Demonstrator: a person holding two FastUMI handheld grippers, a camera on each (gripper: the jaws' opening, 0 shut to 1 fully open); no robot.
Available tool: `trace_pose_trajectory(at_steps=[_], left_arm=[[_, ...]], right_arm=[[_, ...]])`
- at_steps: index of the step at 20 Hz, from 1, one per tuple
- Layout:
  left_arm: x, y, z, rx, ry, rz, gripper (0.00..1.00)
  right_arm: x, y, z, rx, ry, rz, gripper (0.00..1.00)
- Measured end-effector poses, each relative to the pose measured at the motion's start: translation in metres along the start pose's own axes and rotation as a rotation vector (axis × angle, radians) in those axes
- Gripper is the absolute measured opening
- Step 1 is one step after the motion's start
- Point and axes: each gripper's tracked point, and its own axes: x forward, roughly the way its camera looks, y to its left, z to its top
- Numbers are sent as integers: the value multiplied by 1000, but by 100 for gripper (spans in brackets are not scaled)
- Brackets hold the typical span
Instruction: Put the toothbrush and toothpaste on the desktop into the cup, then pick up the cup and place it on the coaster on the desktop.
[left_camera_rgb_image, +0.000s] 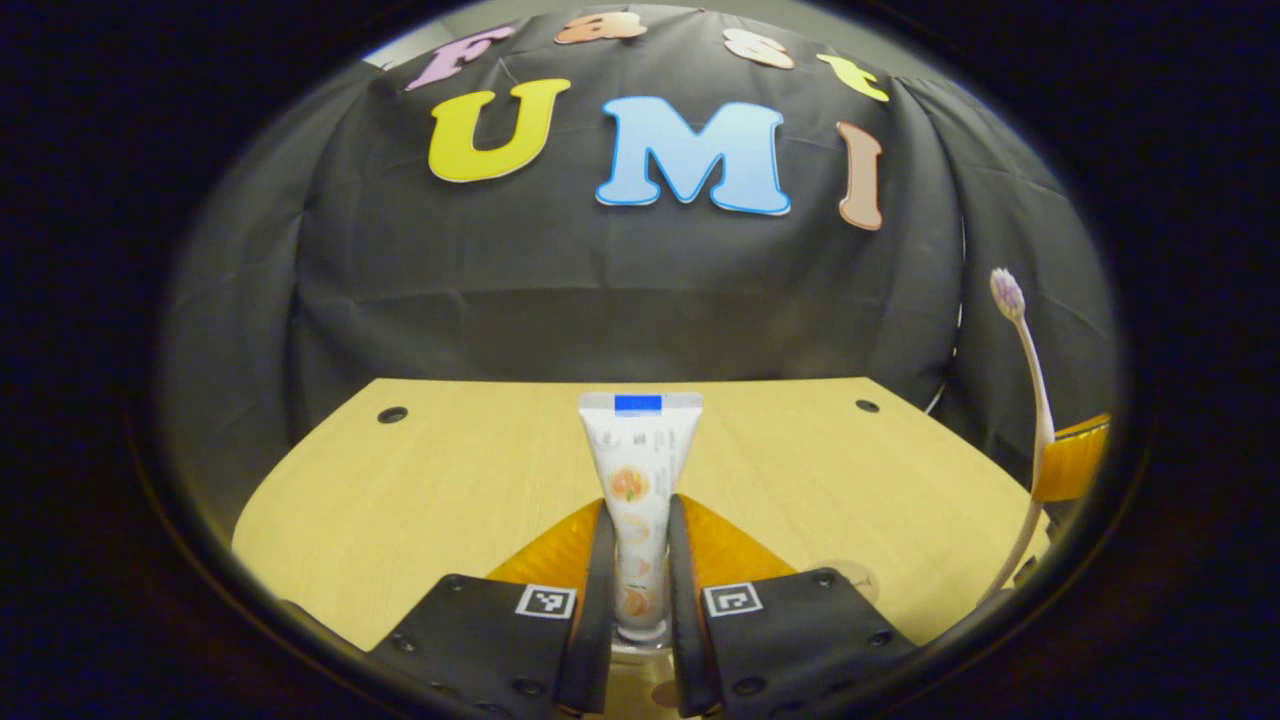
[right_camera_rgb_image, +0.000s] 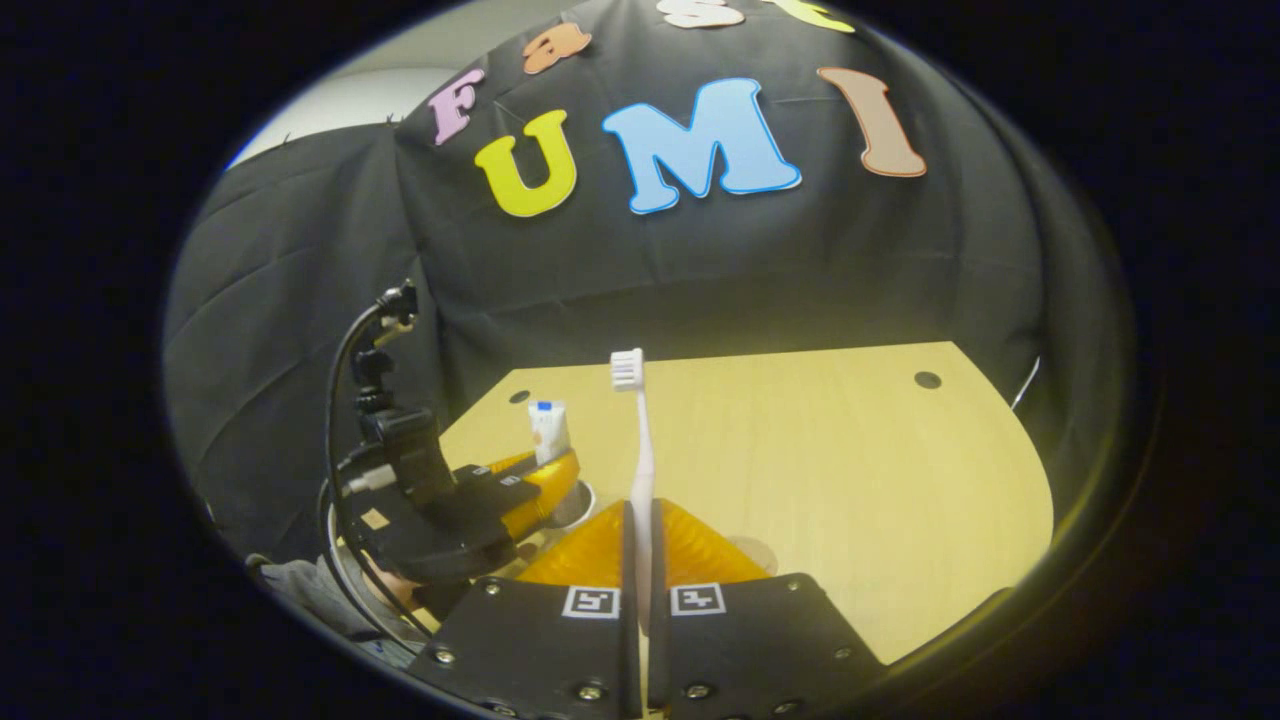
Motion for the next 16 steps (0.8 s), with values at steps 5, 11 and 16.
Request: trace_pose_trajectory(at_steps=[5, 11, 16], left_arm=[[-10, -5, -10, 42, 15, -24, 43], [-33, 0, -16, 5, 22, -45, 75], [-64, 14, -18, -42, 33, -35, 75]], right_arm=[[12, 15, 6, -7, -11, 21, 4], [31, 31, 26, -16, -76, 52, 4], [61, 56, 36, -52, -123, 126, 4]])
